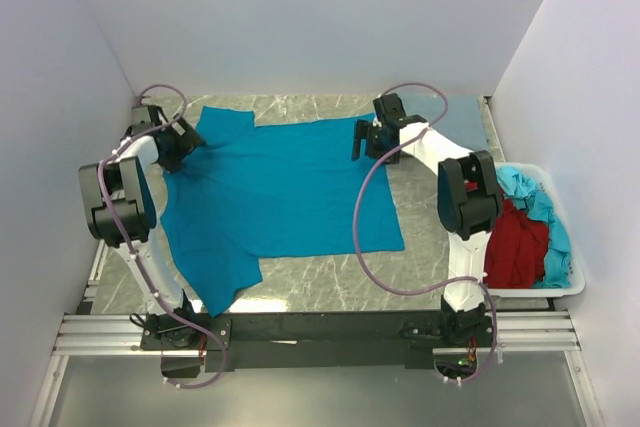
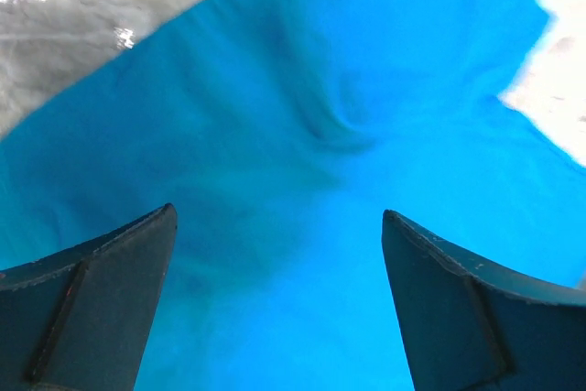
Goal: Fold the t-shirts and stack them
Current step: Flatten the tshirt out, then fold the tshirt
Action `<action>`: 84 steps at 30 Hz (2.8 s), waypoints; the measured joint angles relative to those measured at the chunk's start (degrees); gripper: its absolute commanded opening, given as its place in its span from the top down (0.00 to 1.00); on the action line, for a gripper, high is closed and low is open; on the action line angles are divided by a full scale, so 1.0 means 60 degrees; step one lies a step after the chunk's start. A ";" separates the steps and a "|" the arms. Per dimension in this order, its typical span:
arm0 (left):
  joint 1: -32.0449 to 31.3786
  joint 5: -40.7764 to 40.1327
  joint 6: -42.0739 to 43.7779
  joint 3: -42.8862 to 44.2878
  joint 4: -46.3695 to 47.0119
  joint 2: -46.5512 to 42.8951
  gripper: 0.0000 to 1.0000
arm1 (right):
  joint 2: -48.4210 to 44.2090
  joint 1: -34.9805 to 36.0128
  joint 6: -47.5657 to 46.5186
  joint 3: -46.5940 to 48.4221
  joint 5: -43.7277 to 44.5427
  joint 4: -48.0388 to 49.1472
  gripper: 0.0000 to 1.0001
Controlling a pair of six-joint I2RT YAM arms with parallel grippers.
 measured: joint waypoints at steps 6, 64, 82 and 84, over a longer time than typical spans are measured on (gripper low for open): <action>0.0004 0.0393 -0.0280 -0.0769 -0.0062 -0.2215 0.01 | -0.1934 0.0000 0.0047 -0.1202 0.0124 0.0495 0.07; -0.7581 -0.3381 -0.7752 -0.8072 -0.6685 -0.9296 0.99 | -0.8083 0.0171 0.1752 -0.7956 0.1290 0.0572 0.07; -0.7584 -0.3417 -0.5737 -0.7391 -0.6838 -0.8371 1.00 | -0.8451 0.0470 0.2918 -0.9712 0.0517 -0.0324 0.34; -0.7584 -0.3421 -0.5690 -0.7322 -0.6874 -0.8371 1.00 | -0.8204 0.0528 0.2947 -0.9701 0.0517 -0.0186 0.37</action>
